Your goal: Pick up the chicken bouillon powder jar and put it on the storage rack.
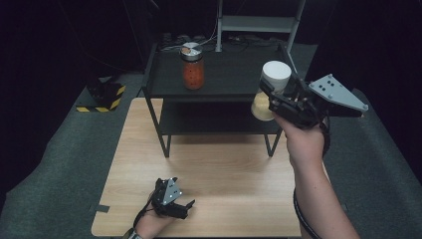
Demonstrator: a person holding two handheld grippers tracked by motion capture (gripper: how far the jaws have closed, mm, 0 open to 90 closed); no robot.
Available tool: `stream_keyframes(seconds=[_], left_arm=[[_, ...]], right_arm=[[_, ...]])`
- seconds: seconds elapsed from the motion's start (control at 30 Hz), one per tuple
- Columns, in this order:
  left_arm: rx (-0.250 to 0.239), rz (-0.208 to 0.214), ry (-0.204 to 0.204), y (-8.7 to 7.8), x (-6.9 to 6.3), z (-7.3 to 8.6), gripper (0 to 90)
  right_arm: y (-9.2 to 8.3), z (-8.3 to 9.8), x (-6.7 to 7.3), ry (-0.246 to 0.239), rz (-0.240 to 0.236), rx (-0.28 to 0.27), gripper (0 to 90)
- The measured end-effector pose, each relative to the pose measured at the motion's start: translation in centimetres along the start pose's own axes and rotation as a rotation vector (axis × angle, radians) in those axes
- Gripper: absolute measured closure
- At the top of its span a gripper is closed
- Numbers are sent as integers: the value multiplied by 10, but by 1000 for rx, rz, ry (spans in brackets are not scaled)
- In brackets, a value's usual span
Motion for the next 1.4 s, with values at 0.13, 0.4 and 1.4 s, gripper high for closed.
stream_keyframes(seconds=[0.13, 0.4, 1.4], left_arm=[[-2, 1, -2, 0, 1, 0, 13], [-4, 3, -4, -1, 1, 1, 13], [-15, 8, -23, -2, 4, 2, 13]], right_arm=[[8, -4, 1, -8, 5, -2, 335], [25, -9, 0, -10, 17, -11, 334], [81, -8, -7, -24, 55, -10, 334]])
Point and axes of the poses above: each handheld gripper's, and its own axes: y roughly forward along the jaws, z roughly out of its underside, x roughly to its left, the point moved 4 cm from there along y, roughly forward along the jaws, and after that the axes turned 3 degrees about -y, right-handed, at the moved point
